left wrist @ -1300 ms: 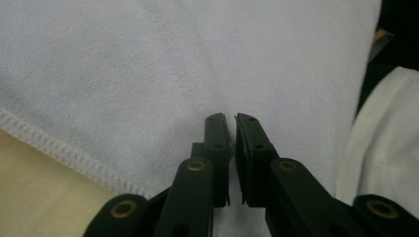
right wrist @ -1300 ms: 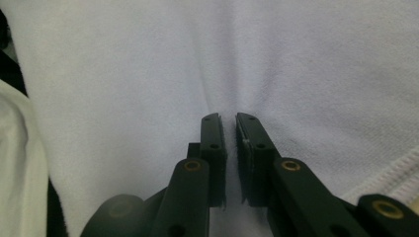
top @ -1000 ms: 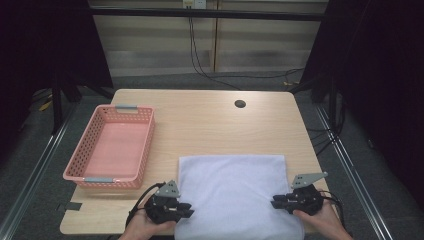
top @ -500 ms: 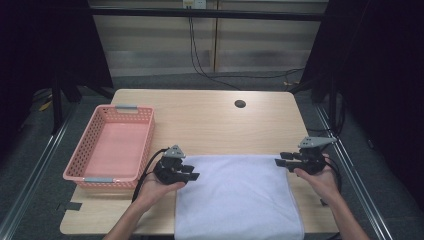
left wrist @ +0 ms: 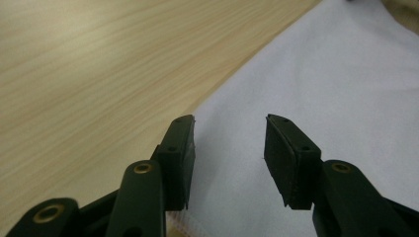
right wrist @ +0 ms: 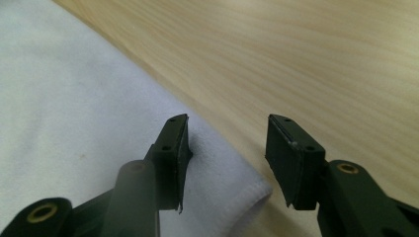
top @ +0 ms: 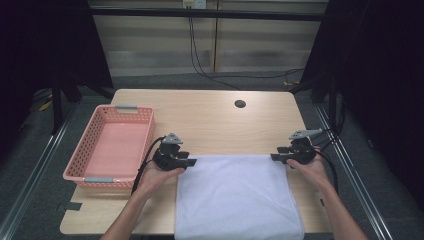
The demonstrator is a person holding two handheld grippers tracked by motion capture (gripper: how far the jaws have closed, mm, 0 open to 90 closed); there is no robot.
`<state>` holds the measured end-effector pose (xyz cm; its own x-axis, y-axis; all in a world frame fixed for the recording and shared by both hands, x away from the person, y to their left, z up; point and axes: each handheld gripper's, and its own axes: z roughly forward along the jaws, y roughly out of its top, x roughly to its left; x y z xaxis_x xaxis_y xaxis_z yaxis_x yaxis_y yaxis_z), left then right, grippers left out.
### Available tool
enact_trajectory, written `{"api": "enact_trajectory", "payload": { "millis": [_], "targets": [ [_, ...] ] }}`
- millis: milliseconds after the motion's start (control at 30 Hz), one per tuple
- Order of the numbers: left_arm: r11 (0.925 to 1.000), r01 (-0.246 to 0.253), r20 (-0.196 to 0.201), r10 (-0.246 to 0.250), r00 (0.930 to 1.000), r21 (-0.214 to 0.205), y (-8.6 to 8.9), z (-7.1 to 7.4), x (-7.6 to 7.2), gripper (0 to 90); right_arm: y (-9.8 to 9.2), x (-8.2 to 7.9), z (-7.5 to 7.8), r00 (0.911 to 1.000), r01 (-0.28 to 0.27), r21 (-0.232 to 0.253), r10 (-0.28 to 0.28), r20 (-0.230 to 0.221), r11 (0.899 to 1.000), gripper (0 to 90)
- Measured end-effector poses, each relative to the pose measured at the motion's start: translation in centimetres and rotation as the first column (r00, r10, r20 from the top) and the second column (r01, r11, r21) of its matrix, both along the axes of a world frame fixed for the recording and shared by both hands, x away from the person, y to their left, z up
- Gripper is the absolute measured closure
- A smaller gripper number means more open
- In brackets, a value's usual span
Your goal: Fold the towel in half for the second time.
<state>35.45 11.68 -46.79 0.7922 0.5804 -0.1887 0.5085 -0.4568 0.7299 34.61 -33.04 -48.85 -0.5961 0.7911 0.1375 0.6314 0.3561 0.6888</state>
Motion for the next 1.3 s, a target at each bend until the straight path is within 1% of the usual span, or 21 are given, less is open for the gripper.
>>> {"api": "enact_trajectory", "payload": {
  "millis": [100,167,200,233,300,333,367,400,467,500,533,600,667,767,833,900,1033,1067,1100,1200,1300],
  "targets": [
    [0.9998,-0.019,-0.010,0.019,0.9998,0.007,0.2,-0.5,0.3,52.5,-0.1,0.2,-0.6,0.9999,-0.005,0.005,0.005,-0.013,1.000,54.6],
    [0.9993,-0.034,-0.022,0.034,0.9992,0.014,0.3,-0.8,0.6,51.6,-0.3,0.0,-0.9,0.9996,0.000,-0.021,0.000,-0.027,1.000,54.9],
    [0.9993,-0.029,-0.026,0.029,0.9992,0.023,0.4,-0.9,0.8,49.9,-0.5,-0.2,-1.2,0.9997,-0.005,-0.018,0.004,-0.022,1.000,56.8],
    [0.9984,-0.050,-0.033,0.051,0.9981,0.028,0.4,-1.1,0.9,48.9,-0.6,-0.4,-1.2,0.9996,0.005,-0.011,-0.005,-0.027,1.000,59.0],
    [0.9984,-0.051,-0.056,0.053,0.9971,0.024,0.5,-1.3,1.2,43.9,-0.9,-0.6,-1.2,0.9998,0.004,-0.014,-0.004,-0.022,1.000,67.7],
    [0.9980,-0.056,-0.055,0.057,0.9968,0.031,0.6,-1.3,1.3,43.3,-1.1,-0.8,-1.2,0.9997,0.004,-0.005,-0.004,-0.025,1.000,75.0],
    [0.9972,-0.068,-0.049,0.069,0.9964,0.032,0.6,-1.4,1.4,42.3,-1.1,-1.0,-1.2,0.9995,0.003,0.003,-0.002,-0.032,1.000,78.0],
    [0.9981,-0.055,-0.058,0.056,0.9967,0.027,0.7,-1.5,1.5,40.6,-1.2,-1.1,-1.1,0.9995,-0.004,0.001,0.004,-0.031,1.000,81.8],
    [0.9967,-0.071,-0.056,0.073,0.9957,0.040,0.8,-1.7,1.7,39.8,-1.3,-1.2,-1.1,0.9993,-0.006,0.001,0.006,-0.036,1.000,83.4],
    [0.9973,-0.069,-0.069,0.070,0.9951,0.025,0.9,-1.8,1.8,38.3,-1.3,-1.2,-1.1,0.9993,0.000,0.003,0.000,-0.039,1.000,83.5],
    [0.9969,-0.071,-0.073,0.073,0.9947,0.034,1.0,-1.9,2.0,38.3,-1.3,-1.1,-1.2,0.9991,-0.004,0.010,0.004,-0.043,1.000,83.6],
    [0.9963,-0.075,-0.065,0.078,0.9948,0.042,1.1,-2.2,2.1,38.6,-1.3,-1.1,-1.2,0.9989,-0.002,0.012,0.002,-0.047,1.000,83.6],
    [0.9958,-0.071,-0.067,0.075,0.9949,0.058,1.2,-2.4,2.2,41.5,-1.4,-1.1,-1.2,0.9990,0.001,0.015,0.000,-0.046,1.000,83.6],
    [0.9970,-0.040,-0.070,0.045,0.9965,0.067,1.2,-2.8,2.1,46.6,-1.4,-1.1,-1.2,0.9992,0.002,0.017,-0.001,-0.041,1.000,83.6],
    [0.9968,-0.027,-0.059,0.031,0.9978,0.075,1.2,-2.9,2.1,49.9,-1.4,-1.1,-1.2,0.9992,0.002,0.020,-0.001,-0.041,1.000,83.5],
    [0.9982,-0.019,-0.071,0.023,0.9972,0.057,1.2,-3.0,2.1,52.8,-1.5,-1.2,-1.3,0.9989,0.005,0.032,-0.003,-0.047,0.999,83.6],
    [0.9984,0.037,-0.090,-0.033,0.9954,0.042,1.0,-3.1,1.9,74.5,-1.6,-1.3,-1.3,0.9985,0.001,0.054,0.001,-0.055,0.999,84.1],
    [0.9986,0.035,-0.092,-0.031,0.9952,0.040,0.9,-3.1,1.9,80.4,-1.6,-1.3,-1.2,0.9984,0.005,0.064,-0.002,-0.057,0.998,84.3],
    [0.9993,0.027,-0.106,-0.024,0.9941,0.026,0.9,-3.1,1.9,81.4,-1.7,-1.3,-1.2,0.9986,0.004,0.066,-0.001,-0.054,0.998,84.5],
    [0.9999,0.012,-0.110,-0.012,0.9938,-0.007,1.2,-2.7,2.0,83.1,-2.1,-1.5,-0.4,0.9995,0.006,0.086,-0.003,-0.032,0.996,84.8],
    [0.9955,-0.014,-0.098,0.004,0.9951,-0.093,1.4,-1.6,2.1,83.4,-2.6,-1.6,0.7,1.0000,0.010,0.134,-0.010,0.001,0.991,85.1]
  ]
}}
